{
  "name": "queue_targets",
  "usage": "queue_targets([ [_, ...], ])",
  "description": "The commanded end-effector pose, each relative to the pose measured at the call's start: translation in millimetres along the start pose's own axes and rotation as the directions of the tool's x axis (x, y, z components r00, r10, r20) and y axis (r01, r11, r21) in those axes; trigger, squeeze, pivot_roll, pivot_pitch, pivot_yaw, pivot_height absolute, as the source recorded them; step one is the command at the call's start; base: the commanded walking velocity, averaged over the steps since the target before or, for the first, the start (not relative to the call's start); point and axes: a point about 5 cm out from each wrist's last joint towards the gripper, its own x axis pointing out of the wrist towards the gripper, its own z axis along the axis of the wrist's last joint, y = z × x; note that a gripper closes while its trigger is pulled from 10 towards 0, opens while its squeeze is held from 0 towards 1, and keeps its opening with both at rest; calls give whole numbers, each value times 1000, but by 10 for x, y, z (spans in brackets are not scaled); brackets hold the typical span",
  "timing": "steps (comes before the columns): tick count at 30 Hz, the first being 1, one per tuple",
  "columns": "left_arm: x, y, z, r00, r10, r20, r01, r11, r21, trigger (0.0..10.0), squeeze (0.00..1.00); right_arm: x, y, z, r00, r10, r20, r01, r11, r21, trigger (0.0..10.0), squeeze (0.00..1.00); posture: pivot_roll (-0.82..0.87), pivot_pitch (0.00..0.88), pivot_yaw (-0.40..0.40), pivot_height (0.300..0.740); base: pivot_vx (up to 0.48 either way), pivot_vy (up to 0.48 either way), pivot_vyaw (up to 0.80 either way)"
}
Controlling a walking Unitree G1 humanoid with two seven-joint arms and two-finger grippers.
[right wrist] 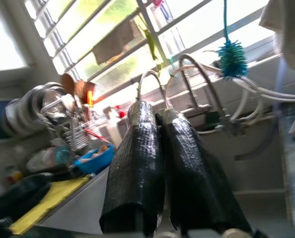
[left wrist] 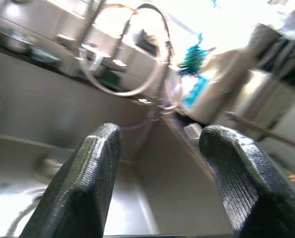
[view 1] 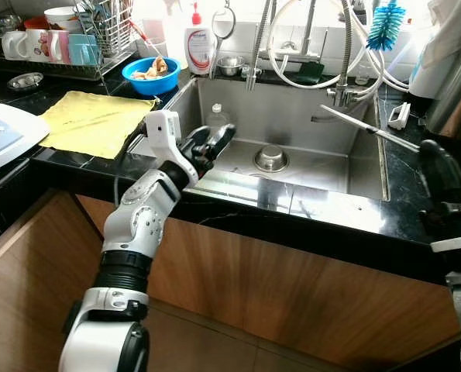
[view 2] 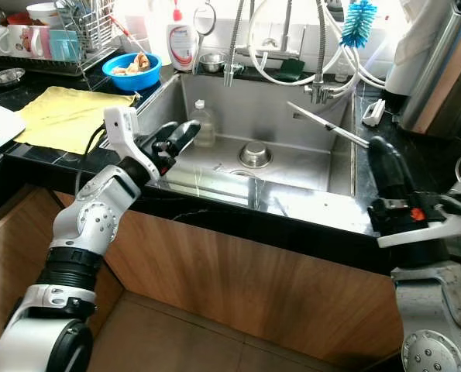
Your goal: Kitchen organization
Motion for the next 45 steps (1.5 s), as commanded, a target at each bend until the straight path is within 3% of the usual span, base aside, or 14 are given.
queue_targets([
  [1,4,-91,-21,999,-37,7,37,997,-63,10000,0,-28,143,54,995,89,43,-90,995,29,10000,0,-16,0,38,740,0,0,0],
  [4,13,-148,-42,998,-61,19,63,992,-114,10000,0,-60,198,20,992,123,36,-125,991,45,10000,0,-15,0,37,740,0,0,0],
  [6,19,-219,-55,995,-95,31,99,974,-203,10000,0,-94,231,-17,990,140,27,-142,988,65,10000,0,-10,0,33,740,0,0,0],
  [11,-8,-297,-116,994,-112,2,108,959,-263,10000,0,-126,254,7,984,164,67,-171,978,119,10000,0,-10,0,27,740,0,0,0],
  [16,-30,-347,-97,996,-86,10,82,905,-418,10000,0,-179,274,9,977,185,102,-201,963,177,10000,0,-5,13,22,740,0,0,0],
  [20,-40,-372,-94,996,-79,30,84,875,-477,10000,0,-229,302,4,971,205,125,-228,948,221,10000,0,-9,23,21,740,0,0,0],
  [34,-44,-417,-21,995,-86,53,101,838,-536,10000,0,-363,375,-245,978,202,51,-207,906,368,10000,0,-13,42,17,740,0,0,0],
  [45,-53,-475,5,991,-123,59,134,810,-571,10000,0,-377,418,-305,973,227,35,-223,895,387,10000,0,-5,46,18,740,0,0,0],
])
